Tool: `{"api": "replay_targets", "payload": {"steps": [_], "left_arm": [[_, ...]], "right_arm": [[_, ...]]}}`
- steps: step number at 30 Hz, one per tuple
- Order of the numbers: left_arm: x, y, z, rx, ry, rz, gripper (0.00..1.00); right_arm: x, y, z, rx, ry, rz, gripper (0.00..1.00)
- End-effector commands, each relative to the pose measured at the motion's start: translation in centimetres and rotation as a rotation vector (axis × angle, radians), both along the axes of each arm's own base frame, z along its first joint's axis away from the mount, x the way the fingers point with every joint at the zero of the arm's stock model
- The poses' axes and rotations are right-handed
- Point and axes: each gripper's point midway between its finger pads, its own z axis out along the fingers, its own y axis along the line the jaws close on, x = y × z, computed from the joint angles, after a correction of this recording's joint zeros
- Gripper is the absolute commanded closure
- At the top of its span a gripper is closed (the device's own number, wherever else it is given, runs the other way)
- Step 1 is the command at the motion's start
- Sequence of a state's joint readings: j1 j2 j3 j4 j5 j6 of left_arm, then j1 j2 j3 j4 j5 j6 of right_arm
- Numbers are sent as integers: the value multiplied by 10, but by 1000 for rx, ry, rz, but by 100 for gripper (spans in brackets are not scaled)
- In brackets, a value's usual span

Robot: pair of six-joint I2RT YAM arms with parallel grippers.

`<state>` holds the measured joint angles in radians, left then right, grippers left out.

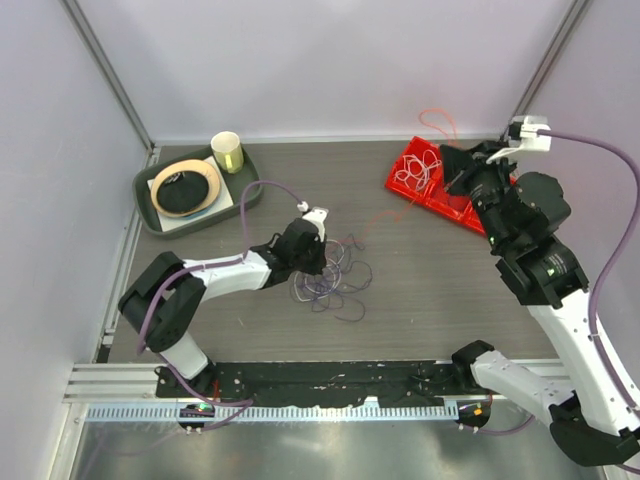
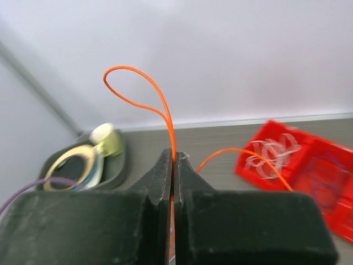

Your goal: Untangle the cables

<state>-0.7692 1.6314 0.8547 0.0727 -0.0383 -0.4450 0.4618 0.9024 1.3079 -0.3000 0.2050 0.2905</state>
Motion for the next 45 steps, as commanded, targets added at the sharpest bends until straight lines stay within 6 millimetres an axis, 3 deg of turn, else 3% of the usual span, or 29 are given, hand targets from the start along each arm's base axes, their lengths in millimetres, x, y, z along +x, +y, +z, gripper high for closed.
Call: {"api": "replay_targets", "payload": {"steps": [1,9,12,14,20,25,33,39,45], "left_arm": [[12,19,17,30,-56,100,100],[-10,42,16,20,-31,125,100],[-22,42,19,-7,-22,86,95],[-24,45,19,-12,-17,102,97],[-33,83,8,94,43,270,100],[-37,97,18,97,32,329,100],[-38,113,44,74,-4,418,100],[-39,116,49,41,-26,433,100],[-38,122,43,33,-55,454,100]], "right_arm": [[3,-80,24,-51,-36,-425,99],[2,-130,48,-126,-32,-720,99],[6,-133,58,-159,-39,-745,99],[7,-135,64,-176,-45,-753,99],[14,-154,85,-222,-57,-843,99],[35,-141,78,-308,-42,-785,99],[57,-162,71,-355,-18,-820,99],[81,-171,62,-365,-2,-803,99],[88,-180,54,-357,18,-827,99]]}}
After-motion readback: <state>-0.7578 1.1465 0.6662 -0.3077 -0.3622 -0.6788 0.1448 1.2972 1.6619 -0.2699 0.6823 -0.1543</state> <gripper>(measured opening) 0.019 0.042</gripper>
